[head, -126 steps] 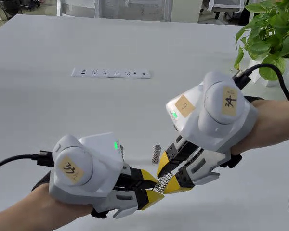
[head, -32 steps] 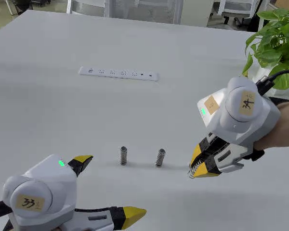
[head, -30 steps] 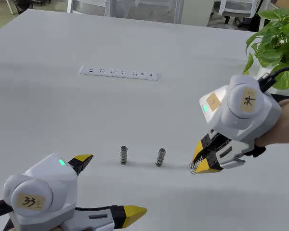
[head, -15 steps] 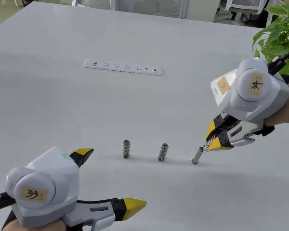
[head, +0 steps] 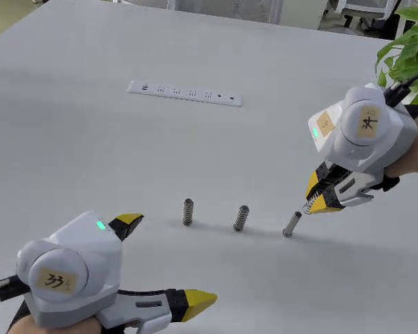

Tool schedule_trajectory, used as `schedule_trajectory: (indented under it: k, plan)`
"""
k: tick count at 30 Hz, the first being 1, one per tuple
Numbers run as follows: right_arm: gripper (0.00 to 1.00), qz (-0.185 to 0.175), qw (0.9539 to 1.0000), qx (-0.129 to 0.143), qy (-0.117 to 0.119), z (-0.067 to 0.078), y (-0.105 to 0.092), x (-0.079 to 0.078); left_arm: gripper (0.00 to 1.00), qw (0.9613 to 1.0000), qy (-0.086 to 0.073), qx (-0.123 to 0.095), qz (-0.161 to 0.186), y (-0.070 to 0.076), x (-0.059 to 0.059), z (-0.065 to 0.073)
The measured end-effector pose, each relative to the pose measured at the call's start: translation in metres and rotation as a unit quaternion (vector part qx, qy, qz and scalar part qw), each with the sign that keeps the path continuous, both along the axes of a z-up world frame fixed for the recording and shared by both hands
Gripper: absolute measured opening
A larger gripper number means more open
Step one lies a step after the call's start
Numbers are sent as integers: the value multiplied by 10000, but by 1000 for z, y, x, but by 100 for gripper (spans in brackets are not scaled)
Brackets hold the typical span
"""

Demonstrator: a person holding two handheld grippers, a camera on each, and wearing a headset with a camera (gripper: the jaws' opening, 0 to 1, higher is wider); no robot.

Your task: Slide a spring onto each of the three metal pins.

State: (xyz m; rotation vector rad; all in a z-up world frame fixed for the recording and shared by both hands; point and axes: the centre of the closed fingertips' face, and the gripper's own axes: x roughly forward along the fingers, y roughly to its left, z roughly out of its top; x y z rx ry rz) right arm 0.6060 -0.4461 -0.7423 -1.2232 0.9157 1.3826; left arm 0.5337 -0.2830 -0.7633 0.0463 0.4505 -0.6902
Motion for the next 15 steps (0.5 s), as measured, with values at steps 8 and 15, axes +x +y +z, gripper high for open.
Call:
schedule_trajectory:
  k: [8,15]
  plan:
    - [7,61,9999,-66,84,-7,5,0,96,10000,9,-47,39,1,1,0]
    - [7,97,9998,-136,116,-15,3,6,95,10000,34,-69,25,0,0,-1]
